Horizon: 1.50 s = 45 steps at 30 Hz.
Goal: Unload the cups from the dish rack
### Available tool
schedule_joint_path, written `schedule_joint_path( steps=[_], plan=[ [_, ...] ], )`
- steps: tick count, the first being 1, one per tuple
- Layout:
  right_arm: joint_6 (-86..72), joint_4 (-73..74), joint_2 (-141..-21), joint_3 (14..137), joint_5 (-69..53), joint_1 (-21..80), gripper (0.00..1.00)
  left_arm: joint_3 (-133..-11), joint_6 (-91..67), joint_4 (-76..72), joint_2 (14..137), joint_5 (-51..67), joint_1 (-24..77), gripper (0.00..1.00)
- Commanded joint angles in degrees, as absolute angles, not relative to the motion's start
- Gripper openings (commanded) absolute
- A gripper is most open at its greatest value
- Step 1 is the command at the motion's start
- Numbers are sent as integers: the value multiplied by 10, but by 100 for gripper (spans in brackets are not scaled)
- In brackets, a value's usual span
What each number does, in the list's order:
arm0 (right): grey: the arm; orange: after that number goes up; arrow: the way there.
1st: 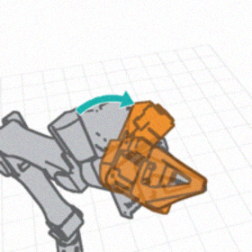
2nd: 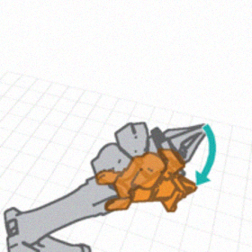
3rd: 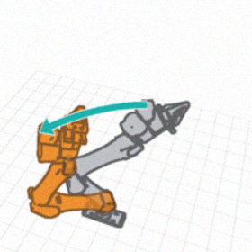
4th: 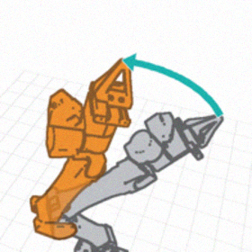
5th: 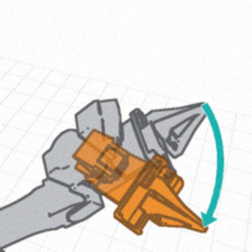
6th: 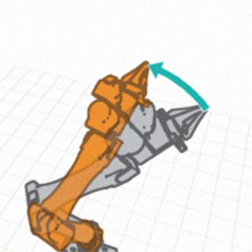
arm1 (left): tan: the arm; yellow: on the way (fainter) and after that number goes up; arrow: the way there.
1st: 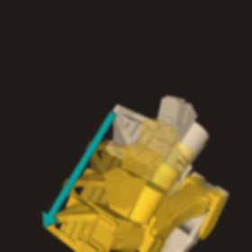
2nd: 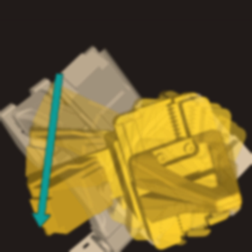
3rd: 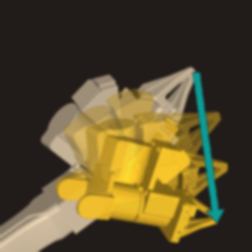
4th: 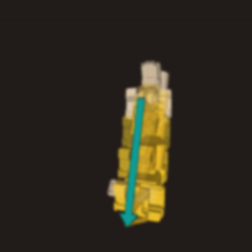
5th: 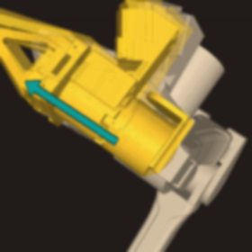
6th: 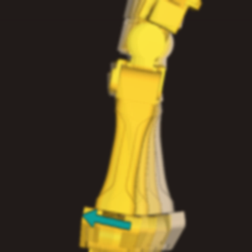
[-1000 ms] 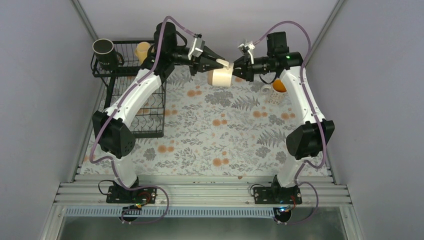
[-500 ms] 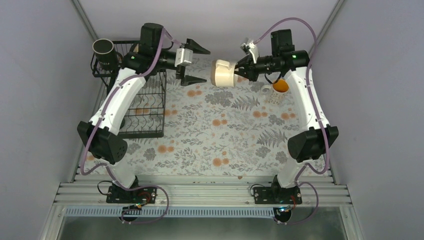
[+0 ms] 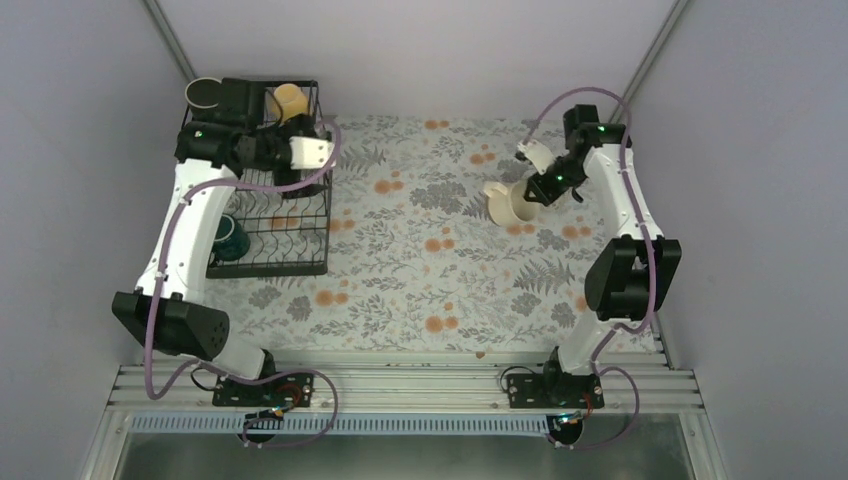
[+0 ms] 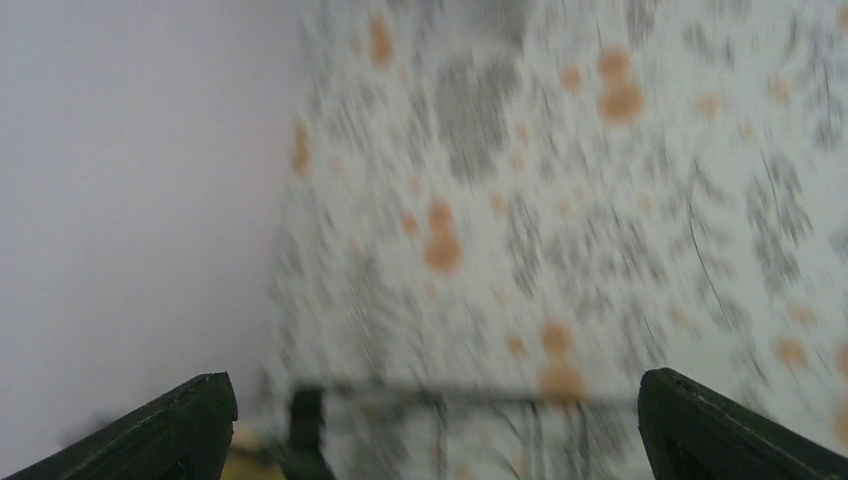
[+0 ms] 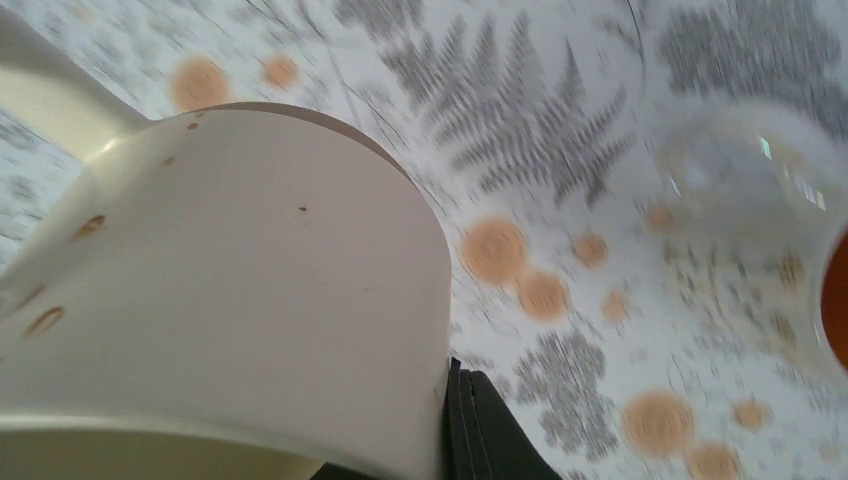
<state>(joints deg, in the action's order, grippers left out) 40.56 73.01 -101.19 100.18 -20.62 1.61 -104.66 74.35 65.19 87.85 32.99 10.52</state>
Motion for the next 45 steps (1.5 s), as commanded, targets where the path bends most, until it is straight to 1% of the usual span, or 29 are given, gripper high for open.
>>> schedule_joint_path(
  steps=[1, 3, 6, 9, 17, 24, 26, 29, 30, 31, 32, 33, 35, 37, 40, 43, 45],
  plan=[
    [442, 728, -1010, 965, -144, -17, 4, -941, 840, 713, 835, 208, 45, 100],
    [445, 708, -1015, 933, -101, -30, 4, -886, 871, 707, 813, 179, 17, 100],
    [445, 679, -1027, 895, -46, -45, 4, -827, 902, 689, 797, 174, -38, 100],
    [446, 668, -1046, 886, -17, -64, 4, -805, 926, 684, 800, 184, -97, 100],
    [468, 642, -1085, 870, 67, -117, 4, -819, 977, 718, 846, 221, -202, 100],
    [476, 645, -1136, 902, 98, -153, 4, -823, 977, 737, 868, 205, -240, 100],
    [475, 642, -1146, 909, 108, -158, 4, -830, 965, 753, 876, 201, -251, 100],
    [471, 640, -1159, 923, 112, -162, 5, -841, 896, 750, 892, 178, -262, 100],
    [469, 639, -1163, 927, 111, -162, 9, -841, 870, 745, 897, 168, -265, 100],
    [467, 642, -1167, 932, 109, -162, 19, -839, 850, 744, 901, 157, -268, 100],
    [466, 646, -1170, 938, 106, -162, 25, -835, 833, 745, 904, 151, -273, 100],
    [466, 651, -1171, 945, 103, -162, 29, -830, 814, 744, 904, 147, -278, 100],
    [469, 659, -1169, 961, 93, -163, 44, -815, 782, 735, 896, 143, -286, 100],
    [472, 667, -1163, 976, 82, -163, 56, -797, 755, 729, 883, 144, -295, 100],
    [478, 687, -1149, 989, 66, -163, 70, -770, 703, 715, 871, 138, -306, 100],
    [489, 702, -1125, 990, 46, -164, 86, -755, 683, 733, 869, 155, -324, 100],
    [495, 714, -1106, 993, 31, -165, 92, -750, 680, 755, 870, 171, -336, 100]
  ],
)
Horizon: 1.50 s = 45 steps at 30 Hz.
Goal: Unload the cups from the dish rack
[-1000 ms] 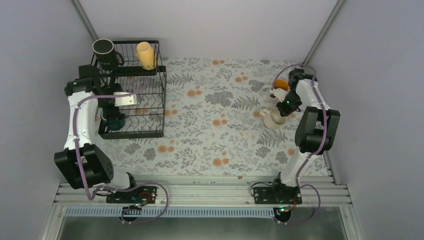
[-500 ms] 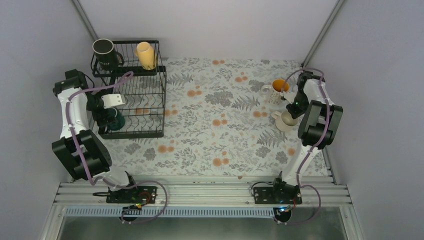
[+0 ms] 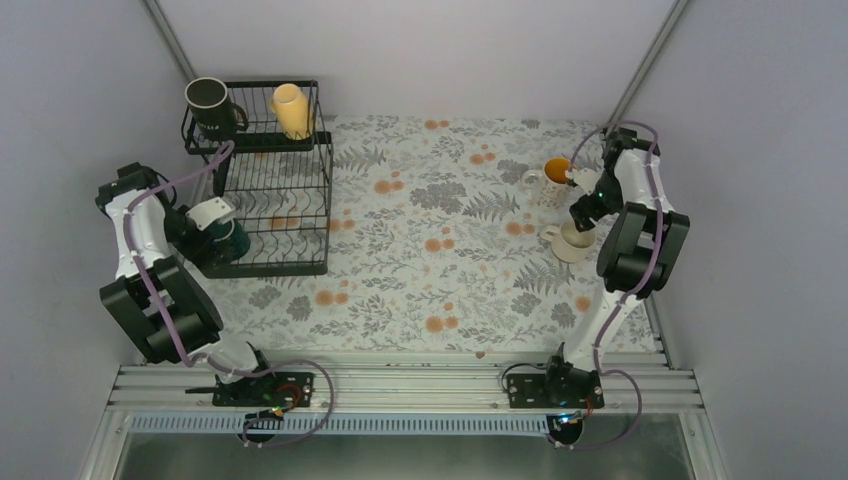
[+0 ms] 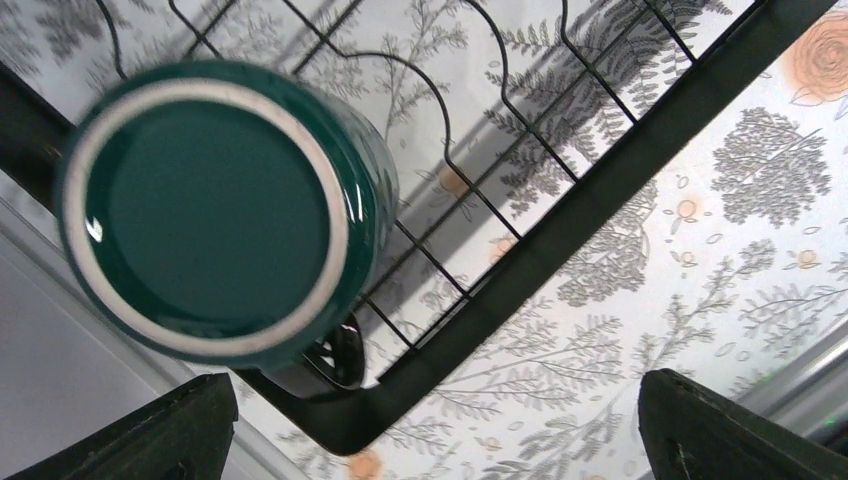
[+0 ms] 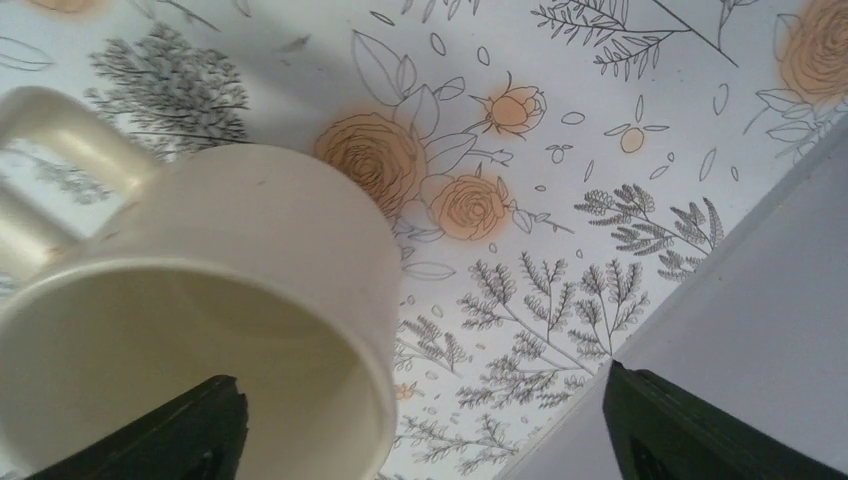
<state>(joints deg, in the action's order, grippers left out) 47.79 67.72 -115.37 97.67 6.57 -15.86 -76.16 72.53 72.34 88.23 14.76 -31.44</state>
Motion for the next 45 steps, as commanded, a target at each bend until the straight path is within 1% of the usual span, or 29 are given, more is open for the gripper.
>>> schedule_joint_path(
  steps=[1, 3, 4, 8, 13, 22, 23, 26, 29, 31, 32, 36, 38, 40, 41, 42, 45],
  plan=[
    [496, 720, -1095, 994, 26, -165, 96, -746, 677, 762, 872, 175, -342, 100],
    [498, 728, -1078, 995, 18, -165, 100, -738, 665, 762, 870, 180, -353, 100],
    [499, 732, -1069, 994, 14, -164, 100, -732, 662, 760, 870, 184, -360, 100],
    [505, 736, -1030, 988, -5, -165, 100, -710, 642, 708, 867, 177, -390, 100],
    [505, 736, -991, 982, -33, -165, 100, -700, 630, 672, 904, 205, -421, 100],
    [509, 736, -958, 956, -74, -164, 98, -705, 643, 640, 943, 292, -425, 100],
    [508, 736, -957, 955, -80, -165, 98, -706, 643, 631, 944, 295, -426, 98],
    [506, 733, -957, 953, -96, -164, 98, -708, 650, 619, 947, 307, -425, 83],
    [504, 729, -958, 946, -100, -164, 96, -722, 657, 643, 973, 309, -424, 62],
    [503, 726, -958, 941, -102, -164, 96, -727, 657, 648, 987, 302, -424, 44],
    [503, 725, -958, 940, -104, -165, 96, -728, 657, 648, 992, 300, -424, 41],
    [503, 728, -960, 941, -111, -164, 95, -720, 651, 631, 991, 296, -424, 38],
    [503, 730, -958, 945, -115, -164, 95, -716, 646, 620, 988, 292, -421, 33],
    [503, 736, -957, 952, -119, -164, 96, -716, 641, 615, 984, 288, -418, 17],
    [505, 736, -947, 952, -122, -165, 99, -716, 642, 617, 980, 290, -416, 8],
    [510, 737, -933, 950, -125, -165, 100, -717, 645, 624, 974, 293, -414, 3],
    [520, 737, -905, 942, -134, -164, 100, -714, 652, 632, 943, 303, -411, 2]
  ],
)
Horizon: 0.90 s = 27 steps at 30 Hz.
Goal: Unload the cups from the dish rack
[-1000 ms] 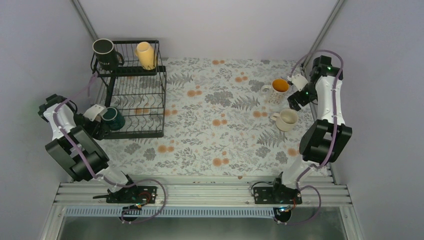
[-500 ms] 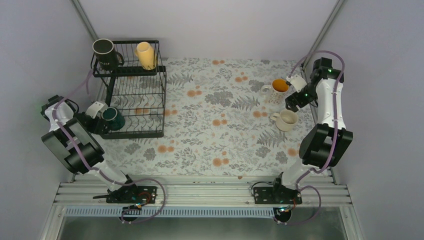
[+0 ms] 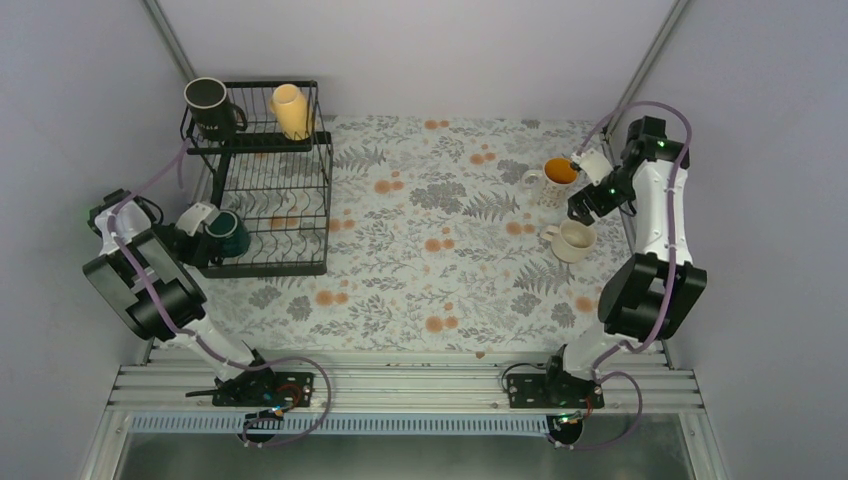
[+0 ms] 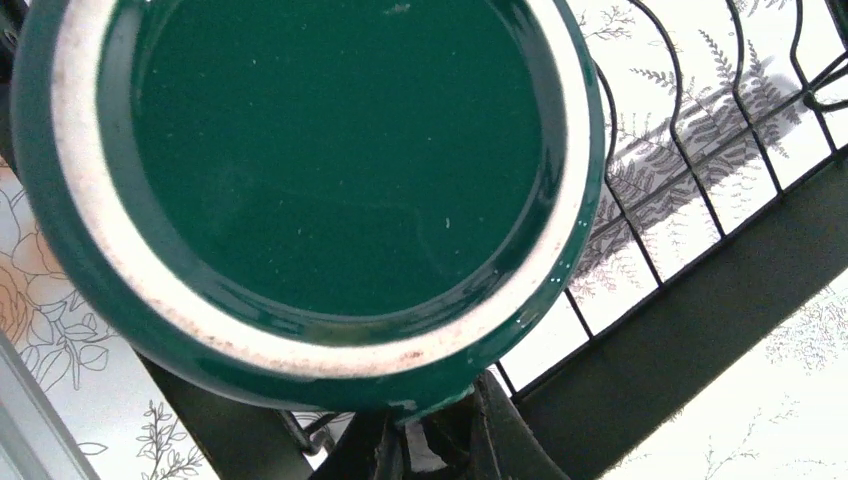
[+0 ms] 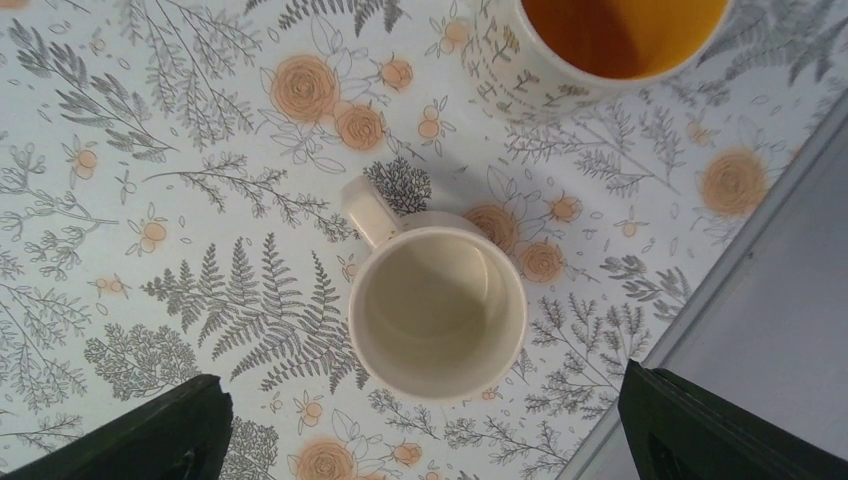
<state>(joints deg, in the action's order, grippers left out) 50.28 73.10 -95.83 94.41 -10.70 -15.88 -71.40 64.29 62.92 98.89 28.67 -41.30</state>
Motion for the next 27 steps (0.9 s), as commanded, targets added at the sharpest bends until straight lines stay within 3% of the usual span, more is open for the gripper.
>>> schedule_joint_path(
  steps=[1, 11, 18, 27],
  plan=[
    [520, 737, -898, 939, -137, -163, 100, -714, 651, 634, 933, 304, -409, 2],
    [513, 736, -834, 937, -237, -144, 100, -807, 671, 777, 854, 402, -380, 2],
    [502, 728, -788, 965, -418, -104, 100, -841, 620, 778, 767, 473, -247, 2],
    [398, 568, -725, 885, -605, -34, 100, -1062, 544, 777, 857, 779, -145, 2]
  ],
)
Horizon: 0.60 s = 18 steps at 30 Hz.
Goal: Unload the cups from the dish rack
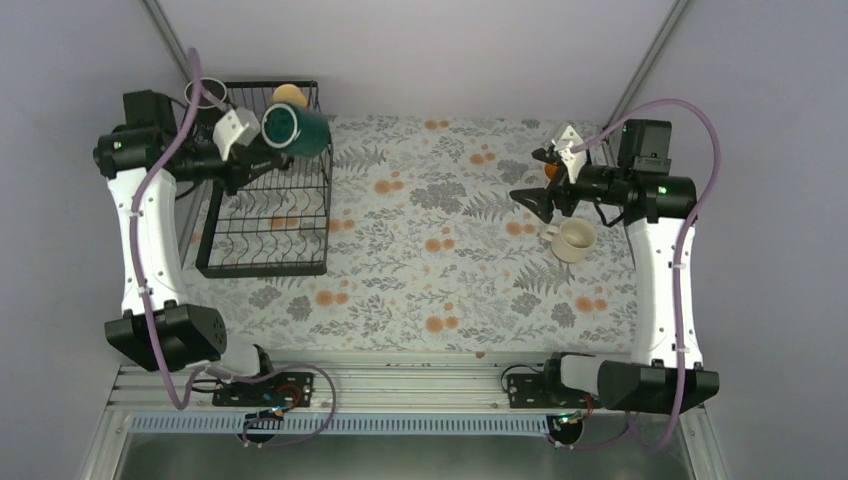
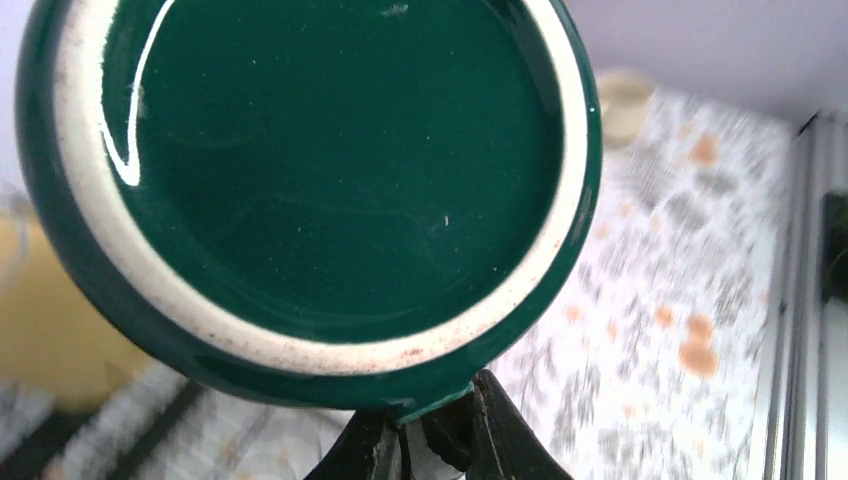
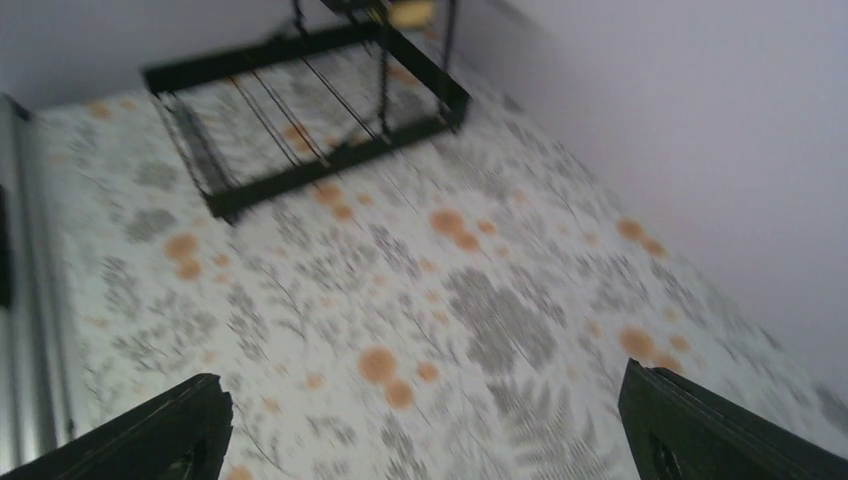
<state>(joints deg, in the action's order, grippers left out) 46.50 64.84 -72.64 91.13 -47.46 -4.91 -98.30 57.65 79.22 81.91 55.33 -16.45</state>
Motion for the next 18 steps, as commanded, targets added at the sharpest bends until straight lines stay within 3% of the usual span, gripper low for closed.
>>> schedule_joint_path(
  steps=[1, 6, 9, 12, 16, 18],
  plan=[
    [393, 573, -735, 889, -644, -32, 100, -1085, 553, 775, 866, 815, -135, 2],
    [343, 602, -829, 940, -864, -19, 100, -1095, 362, 560, 886, 839, -29, 2],
    [279, 556, -867, 979, -926, 5, 100, -1046, 258, 396, 876, 800, 39, 2],
    [121, 393, -866, 977, -930, 22, 100, -995, 191, 265, 876, 770, 106, 2],
    [-158, 50, -838, 890, -921, 29, 100, -1039, 215, 301, 940, 754, 175, 2],
    [-165, 62, -854, 910, -924, 38, 100, -1051, 222, 304, 960, 745, 190, 2]
  ],
)
